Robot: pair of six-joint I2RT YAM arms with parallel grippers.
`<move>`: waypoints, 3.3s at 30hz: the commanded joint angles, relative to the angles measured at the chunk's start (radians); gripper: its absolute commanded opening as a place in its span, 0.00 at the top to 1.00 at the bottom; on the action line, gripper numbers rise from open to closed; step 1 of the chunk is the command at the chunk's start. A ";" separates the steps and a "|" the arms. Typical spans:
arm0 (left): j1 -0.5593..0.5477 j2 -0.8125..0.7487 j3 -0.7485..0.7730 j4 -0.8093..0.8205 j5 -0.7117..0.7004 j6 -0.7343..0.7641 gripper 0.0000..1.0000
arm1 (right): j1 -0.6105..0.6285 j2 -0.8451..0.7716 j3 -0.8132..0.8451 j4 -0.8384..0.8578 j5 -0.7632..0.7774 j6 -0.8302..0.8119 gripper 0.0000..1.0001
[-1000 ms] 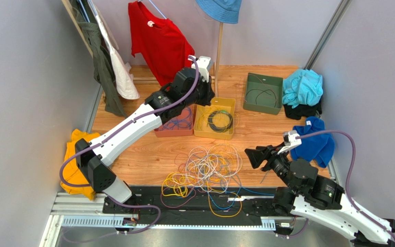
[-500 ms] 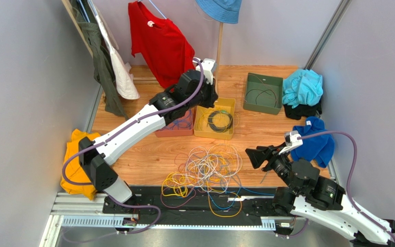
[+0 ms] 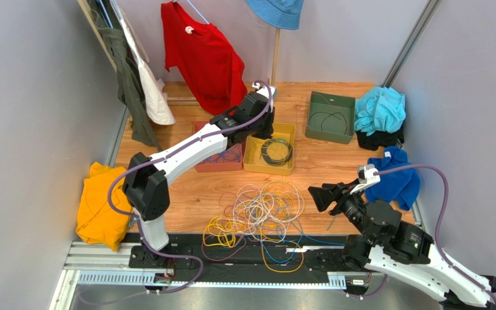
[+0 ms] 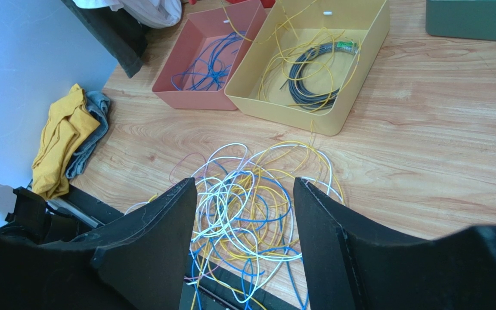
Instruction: Untangle the cables
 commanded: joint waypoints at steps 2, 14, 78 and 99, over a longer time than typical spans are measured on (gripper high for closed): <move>0.024 0.008 0.035 0.013 0.016 -0.015 1.00 | 0.004 0.006 -0.015 0.041 0.005 -0.004 0.39; -0.029 -0.189 -0.008 0.004 -0.042 0.015 1.00 | 0.004 0.002 -0.026 0.050 0.005 0.000 0.40; -0.187 -0.769 -0.682 -0.027 -0.325 -0.156 0.05 | 0.004 0.013 -0.069 0.065 -0.065 0.074 0.41; -0.411 -1.073 -1.233 -0.058 -0.319 -0.629 0.27 | 0.004 0.092 -0.119 0.102 -0.125 0.148 0.44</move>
